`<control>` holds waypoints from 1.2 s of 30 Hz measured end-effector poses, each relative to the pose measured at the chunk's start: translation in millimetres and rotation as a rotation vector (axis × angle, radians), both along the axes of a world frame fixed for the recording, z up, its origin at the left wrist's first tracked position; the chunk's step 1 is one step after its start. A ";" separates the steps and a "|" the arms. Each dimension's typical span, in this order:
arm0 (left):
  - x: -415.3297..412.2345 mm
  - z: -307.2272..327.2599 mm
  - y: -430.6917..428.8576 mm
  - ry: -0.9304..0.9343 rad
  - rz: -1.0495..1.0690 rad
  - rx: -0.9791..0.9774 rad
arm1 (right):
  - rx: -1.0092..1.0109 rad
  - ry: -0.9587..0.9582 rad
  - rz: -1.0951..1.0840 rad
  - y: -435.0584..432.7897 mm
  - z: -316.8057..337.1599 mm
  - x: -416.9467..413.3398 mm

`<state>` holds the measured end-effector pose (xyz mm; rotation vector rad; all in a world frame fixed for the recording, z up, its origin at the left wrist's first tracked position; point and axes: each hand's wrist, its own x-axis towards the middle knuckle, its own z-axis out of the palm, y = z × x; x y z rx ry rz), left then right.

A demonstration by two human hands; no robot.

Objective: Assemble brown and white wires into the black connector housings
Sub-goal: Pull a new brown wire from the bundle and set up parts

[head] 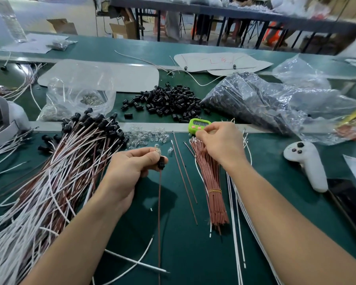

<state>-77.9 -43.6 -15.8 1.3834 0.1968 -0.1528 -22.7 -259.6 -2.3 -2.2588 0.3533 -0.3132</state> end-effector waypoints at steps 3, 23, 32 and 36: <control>0.1 0.4 0.2 -0.016 -0.006 0.002 | -0.212 -0.027 0.013 -5.5 11.3 -18.0; -1.7 -9.5 -8.3 -0.033 -0.042 0.099 | -0.478 0.336 0.022 -49.0 26.1 -86.2; -1.5 -9.0 -6.4 -0.016 -0.057 0.013 | 0.859 0.057 0.261 -22.2 54.5 -54.7; -2.7 -6.9 -7.8 -0.006 -0.076 -0.020 | 0.953 0.045 0.374 2.5 46.1 -40.1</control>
